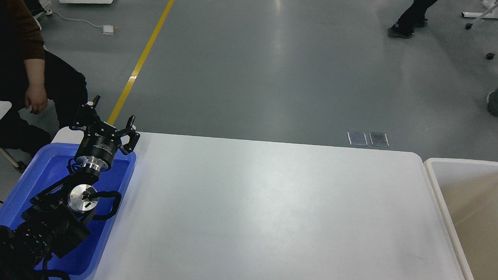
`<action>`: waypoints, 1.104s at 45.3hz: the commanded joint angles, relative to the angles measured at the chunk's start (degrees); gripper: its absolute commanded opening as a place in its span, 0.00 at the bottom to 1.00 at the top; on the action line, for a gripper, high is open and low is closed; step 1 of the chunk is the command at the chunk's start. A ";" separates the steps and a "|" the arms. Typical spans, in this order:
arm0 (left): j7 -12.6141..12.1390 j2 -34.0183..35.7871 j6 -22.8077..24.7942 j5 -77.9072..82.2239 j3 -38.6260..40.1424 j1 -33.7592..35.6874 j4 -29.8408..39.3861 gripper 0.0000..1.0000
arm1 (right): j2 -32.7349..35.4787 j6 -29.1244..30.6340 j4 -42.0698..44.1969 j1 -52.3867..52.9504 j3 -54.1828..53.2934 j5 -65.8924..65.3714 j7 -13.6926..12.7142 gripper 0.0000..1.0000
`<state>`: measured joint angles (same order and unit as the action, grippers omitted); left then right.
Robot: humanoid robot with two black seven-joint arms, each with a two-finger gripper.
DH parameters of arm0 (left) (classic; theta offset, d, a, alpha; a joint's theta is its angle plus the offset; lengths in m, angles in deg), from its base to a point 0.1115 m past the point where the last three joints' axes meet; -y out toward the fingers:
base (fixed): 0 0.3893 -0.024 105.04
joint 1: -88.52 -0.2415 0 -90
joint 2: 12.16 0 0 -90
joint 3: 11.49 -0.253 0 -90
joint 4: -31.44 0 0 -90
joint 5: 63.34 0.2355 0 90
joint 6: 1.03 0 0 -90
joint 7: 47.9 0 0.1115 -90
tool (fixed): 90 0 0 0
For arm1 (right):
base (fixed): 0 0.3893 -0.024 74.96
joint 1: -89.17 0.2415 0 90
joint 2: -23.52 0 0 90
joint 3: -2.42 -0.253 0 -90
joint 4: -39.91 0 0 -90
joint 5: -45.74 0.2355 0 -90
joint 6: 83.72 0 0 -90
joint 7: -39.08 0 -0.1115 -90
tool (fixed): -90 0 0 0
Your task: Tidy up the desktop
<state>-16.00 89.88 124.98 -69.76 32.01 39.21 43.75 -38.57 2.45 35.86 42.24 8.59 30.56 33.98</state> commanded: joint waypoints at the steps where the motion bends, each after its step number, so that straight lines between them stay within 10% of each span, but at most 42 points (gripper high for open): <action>1: 0.00 0.00 0.03 0.00 0.00 0.00 0.00 1.00 | 4.33 -0.39 -1.75 5.61 -5.54 0.15 0.09 0.99; 26: 0.00 0.00 0.03 0.00 -0.09 0.00 0.00 1.00 | 12.42 0.32 -21.68 13.71 -44.83 -0.11 2.02 1.00; 50: 0.00 0.00 -0.05 0.00 0.00 0.00 0.00 1.00 | 13.92 2.59 -48.58 7.21 -60.83 -0.02 19.78 1.00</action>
<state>-16.00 89.88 124.95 -69.78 31.97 39.21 43.75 -24.00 3.20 -2.12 53.36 -45.27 30.46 47.38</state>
